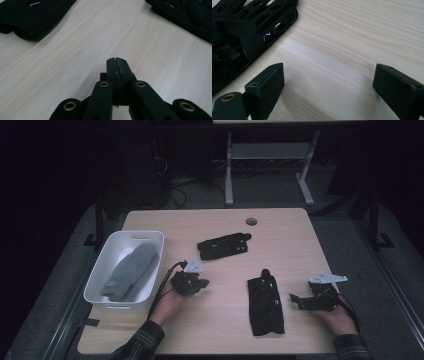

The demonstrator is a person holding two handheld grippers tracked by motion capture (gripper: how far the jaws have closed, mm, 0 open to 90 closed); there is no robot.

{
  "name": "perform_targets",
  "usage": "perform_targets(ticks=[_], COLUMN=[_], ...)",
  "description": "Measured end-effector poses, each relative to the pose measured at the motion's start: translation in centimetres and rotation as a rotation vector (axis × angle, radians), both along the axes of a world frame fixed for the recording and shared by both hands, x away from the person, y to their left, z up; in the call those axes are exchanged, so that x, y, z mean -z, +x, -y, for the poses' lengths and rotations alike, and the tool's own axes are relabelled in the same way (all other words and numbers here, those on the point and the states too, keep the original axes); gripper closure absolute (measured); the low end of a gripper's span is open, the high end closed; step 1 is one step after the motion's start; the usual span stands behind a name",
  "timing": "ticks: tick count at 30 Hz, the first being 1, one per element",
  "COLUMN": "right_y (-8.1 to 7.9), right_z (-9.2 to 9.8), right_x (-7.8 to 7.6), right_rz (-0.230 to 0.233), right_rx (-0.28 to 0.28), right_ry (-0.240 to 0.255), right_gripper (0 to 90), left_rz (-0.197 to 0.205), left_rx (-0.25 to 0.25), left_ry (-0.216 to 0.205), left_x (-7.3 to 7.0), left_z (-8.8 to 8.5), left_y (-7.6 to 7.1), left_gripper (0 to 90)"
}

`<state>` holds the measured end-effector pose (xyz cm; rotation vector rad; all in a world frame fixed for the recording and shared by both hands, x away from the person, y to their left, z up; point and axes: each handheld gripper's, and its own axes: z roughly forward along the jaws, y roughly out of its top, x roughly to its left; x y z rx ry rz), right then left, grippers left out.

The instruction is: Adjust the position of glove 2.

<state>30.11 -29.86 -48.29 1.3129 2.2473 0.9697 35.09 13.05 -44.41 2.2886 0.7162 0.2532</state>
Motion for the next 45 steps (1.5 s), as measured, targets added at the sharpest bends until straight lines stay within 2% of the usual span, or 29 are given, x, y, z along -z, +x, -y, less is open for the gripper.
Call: perform_targets(ticks=[2,7,9,18,21,25,36,37,39,45], right_y=[0.0,0.0,0.0,0.0,0.0,0.0,0.0,0.0,0.1,0.1], right_z=[0.0,-0.1,-0.1,-0.1,-0.1,-0.1,-0.2,-0.2,-0.2,-0.2], right_x=[0.0,0.0,0.0,0.0,0.0,0.0,0.1,0.1,0.1,0.1], right_rz=[0.0,0.001,0.001,-0.006,-0.006,-0.007,-0.007,-0.006,-0.005,-0.008], right_rx=[0.003,0.004,0.004,0.009,0.012,0.012,0.004,0.003,0.001,-0.002], right_ry=[0.0,0.0,-0.001,-0.001,-0.001,-0.001,-0.004,-0.005,-0.005,-0.005], right_gripper=[9.7,9.2,9.0,7.8,7.8,7.7,6.0,5.9,5.7,4.8], left_rz=[-0.003,-0.013,-0.016,0.001,0.015,0.011,0.006,-0.002,-0.013,-0.04], left_rx=[-0.002,-0.002,-0.018,-0.044,-0.05,-0.06,-0.089,-0.1,-0.099,-0.112], left_ry=[-0.007,0.012,0.004,0.02,0.03,0.026,0.082,0.074,0.104,0.086], left_x=[-0.1,-0.4,-0.6,-1.7,-1.9,-1.9,-0.5,-0.3,0.1,0.7], left_z=[0.3,1.1,1.3,2.3,2.8,3.3,4.4,4.5,4.5,4.5], left_y=[0.5,2.1,3.0,7.2,8.5,9.9,13.4,13.6,14.1,14.4], left_gripper=[89.4,89.4,89.4,89.5,89.5,89.5,89.5,89.5,89.5,89.6])
